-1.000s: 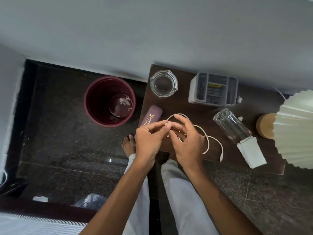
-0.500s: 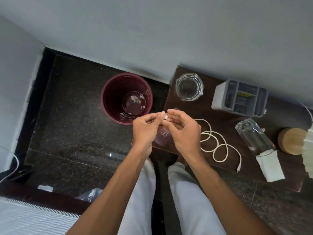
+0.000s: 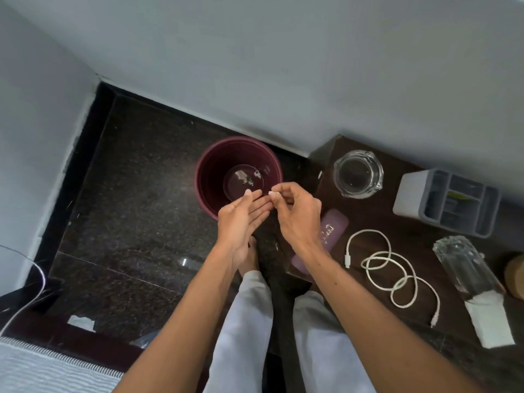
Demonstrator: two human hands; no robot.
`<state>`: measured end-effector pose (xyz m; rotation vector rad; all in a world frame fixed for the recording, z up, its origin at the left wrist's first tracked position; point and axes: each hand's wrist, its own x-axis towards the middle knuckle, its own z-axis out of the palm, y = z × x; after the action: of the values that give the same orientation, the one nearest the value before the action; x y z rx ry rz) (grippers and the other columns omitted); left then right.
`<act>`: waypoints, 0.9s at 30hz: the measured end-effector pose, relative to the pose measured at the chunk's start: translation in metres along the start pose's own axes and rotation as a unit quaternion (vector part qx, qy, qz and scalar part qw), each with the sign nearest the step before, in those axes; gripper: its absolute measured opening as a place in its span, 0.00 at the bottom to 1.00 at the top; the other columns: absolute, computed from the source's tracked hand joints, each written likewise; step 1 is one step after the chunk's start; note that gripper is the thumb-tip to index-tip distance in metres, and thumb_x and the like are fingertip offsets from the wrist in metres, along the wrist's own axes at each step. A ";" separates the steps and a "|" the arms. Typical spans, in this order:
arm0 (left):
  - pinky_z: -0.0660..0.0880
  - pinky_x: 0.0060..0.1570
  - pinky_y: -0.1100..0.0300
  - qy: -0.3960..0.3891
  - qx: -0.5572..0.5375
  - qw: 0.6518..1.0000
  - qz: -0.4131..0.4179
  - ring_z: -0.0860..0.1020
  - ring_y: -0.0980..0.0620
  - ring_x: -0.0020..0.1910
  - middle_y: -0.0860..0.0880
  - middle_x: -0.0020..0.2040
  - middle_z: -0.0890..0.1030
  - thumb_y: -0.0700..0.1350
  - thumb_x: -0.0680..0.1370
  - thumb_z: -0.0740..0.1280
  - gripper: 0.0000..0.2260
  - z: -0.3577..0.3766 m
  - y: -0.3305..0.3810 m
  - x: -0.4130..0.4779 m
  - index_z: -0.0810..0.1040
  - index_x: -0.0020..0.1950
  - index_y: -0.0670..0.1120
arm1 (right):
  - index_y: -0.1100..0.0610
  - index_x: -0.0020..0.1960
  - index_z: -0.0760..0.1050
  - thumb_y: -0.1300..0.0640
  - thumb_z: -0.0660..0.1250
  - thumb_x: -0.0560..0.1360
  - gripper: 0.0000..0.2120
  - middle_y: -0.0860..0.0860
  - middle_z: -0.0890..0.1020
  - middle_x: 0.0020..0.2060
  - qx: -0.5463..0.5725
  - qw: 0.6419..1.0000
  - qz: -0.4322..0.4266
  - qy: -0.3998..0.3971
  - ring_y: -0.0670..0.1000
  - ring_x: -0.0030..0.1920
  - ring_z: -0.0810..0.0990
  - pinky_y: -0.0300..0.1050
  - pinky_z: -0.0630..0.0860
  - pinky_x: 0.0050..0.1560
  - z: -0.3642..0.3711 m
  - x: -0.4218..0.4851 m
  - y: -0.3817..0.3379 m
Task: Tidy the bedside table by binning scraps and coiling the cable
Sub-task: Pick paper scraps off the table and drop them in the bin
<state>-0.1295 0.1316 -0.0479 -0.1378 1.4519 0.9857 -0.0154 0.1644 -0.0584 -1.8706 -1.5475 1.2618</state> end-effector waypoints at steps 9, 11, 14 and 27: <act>0.81 0.56 0.58 0.078 -0.052 0.996 -0.010 0.85 0.48 0.55 0.42 0.54 0.86 0.45 0.85 0.61 0.14 -0.030 0.029 0.053 0.78 0.65 0.38 | 0.61 0.53 0.83 0.59 0.69 0.79 0.07 0.51 0.86 0.41 -0.045 0.998 0.048 -0.018 0.39 0.37 0.79 0.16 0.65 0.42 0.052 0.029 0.000; 0.81 0.56 0.58 0.086 -0.049 0.995 -0.010 0.85 0.48 0.54 0.42 0.54 0.86 0.45 0.85 0.61 0.14 -0.034 0.032 0.058 0.79 0.64 0.38 | 0.61 0.56 0.82 0.59 0.69 0.79 0.08 0.53 0.86 0.44 -0.041 0.997 0.069 -0.013 0.42 0.41 0.81 0.14 0.64 0.43 0.059 0.033 -0.001; 0.81 0.55 0.58 0.093 -0.044 0.995 -0.010 0.85 0.49 0.54 0.42 0.53 0.86 0.45 0.85 0.62 0.13 -0.040 0.035 0.061 0.79 0.64 0.38 | 0.60 0.63 0.79 0.65 0.69 0.78 0.13 0.54 0.85 0.52 -0.033 0.994 0.102 -0.032 0.40 0.45 0.81 0.16 0.69 0.42 0.068 0.039 0.000; 0.80 0.57 0.57 0.035 -0.020 0.999 -0.004 0.85 0.49 0.56 0.43 0.57 0.86 0.45 0.86 0.60 0.13 -0.013 0.020 0.004 0.79 0.65 0.41 | 0.61 0.60 0.79 0.73 0.69 0.75 0.16 0.54 0.85 0.52 0.232 0.956 0.178 -0.006 0.45 0.51 0.85 0.39 0.81 0.57 0.010 -0.005 -0.006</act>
<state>-0.1531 0.1379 -0.0445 -0.2092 1.4937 1.0116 -0.0266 0.1593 -0.0569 -1.8639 -0.8302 1.6235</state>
